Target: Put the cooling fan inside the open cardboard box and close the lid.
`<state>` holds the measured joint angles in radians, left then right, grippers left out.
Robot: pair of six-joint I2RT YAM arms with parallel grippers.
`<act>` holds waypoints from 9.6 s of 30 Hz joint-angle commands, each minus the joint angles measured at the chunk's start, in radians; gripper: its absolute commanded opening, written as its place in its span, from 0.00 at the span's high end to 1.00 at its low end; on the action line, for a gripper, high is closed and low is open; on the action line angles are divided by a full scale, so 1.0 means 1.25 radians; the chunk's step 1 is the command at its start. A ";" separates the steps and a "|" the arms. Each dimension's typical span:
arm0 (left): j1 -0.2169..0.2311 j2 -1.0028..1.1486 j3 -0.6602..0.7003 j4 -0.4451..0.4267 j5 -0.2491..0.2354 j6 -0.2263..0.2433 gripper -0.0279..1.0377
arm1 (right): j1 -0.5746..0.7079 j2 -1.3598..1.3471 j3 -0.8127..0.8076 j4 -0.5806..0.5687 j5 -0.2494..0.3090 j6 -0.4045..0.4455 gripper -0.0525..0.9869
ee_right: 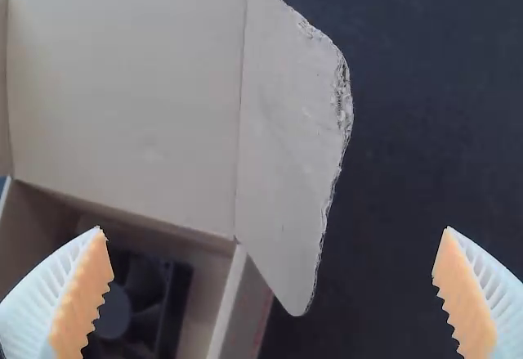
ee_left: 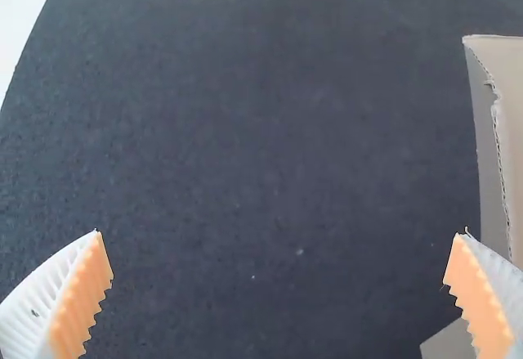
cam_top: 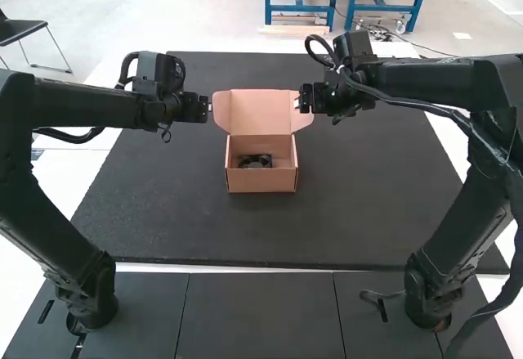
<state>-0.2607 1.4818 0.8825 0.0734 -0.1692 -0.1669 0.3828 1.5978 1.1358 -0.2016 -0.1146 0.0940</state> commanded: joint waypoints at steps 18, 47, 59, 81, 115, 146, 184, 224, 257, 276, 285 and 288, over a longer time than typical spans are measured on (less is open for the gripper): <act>-0.001 0.066 0.023 0.076 0.016 -0.009 0.07 | -0.010 0.020 0.025 0.030 -0.025 -0.005 0.09; -0.016 0.093 0.046 0.064 0.101 -0.048 0.07 | -0.022 0.069 0.061 0.082 -0.038 0.043 0.39; -0.028 0.092 0.043 0.065 0.101 -0.049 0.07 | -0.022 0.069 0.060 0.102 -0.035 0.043 0.66; -0.032 0.092 0.047 0.058 0.108 -0.058 0.07 | 0.018 0.072 0.039 0.105 -0.085 0.044 0.97; -0.064 0.075 0.041 -0.015 0.141 -0.065 0.07 | 0.107 0.090 0.030 -0.012 -0.087 0.018 0.97; -0.064 -0.016 0.024 -0.143 0.144 -0.037 0.07 | 0.148 0.054 0.036 -0.163 -0.092 -0.042 0.97; 0.011 -0.070 0.068 -0.119 0.062 0.026 0.07 | 0.137 -0.076 0.034 -0.303 -0.060 -0.063 0.10; -0.117 0.094 0.271 -0.309 0.160 0.028 0.07 | 0.080 -0.505 -0.166 -0.280 -0.040 -0.072 0.09; -0.166 0.130 0.022 -0.180 0.183 0.021 0.07 | 0.069 -0.493 -0.181 -0.280 -0.038 -0.072 0.09; -0.168 0.094 0.041 -0.237 0.175 0.012 0.07 | 0.064 -0.498 -0.177 -0.282 -0.038 -0.072 0.09; -0.126 -0.065 0.049 -0.253 0.166 0.016 0.07 | 0.051 -0.511 -0.150 -0.261 -0.004 -0.059 0.09; -0.097 -0.128 0.045 -0.248 0.168 0.030 0.07 | 0.023 -0.525 -0.150 -0.219 0.013 -0.056 0.09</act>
<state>-0.4141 1.3888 0.9314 -0.2424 0.0521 -0.1516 0.4446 0.9760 0.9207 -0.5049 -0.1341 0.0113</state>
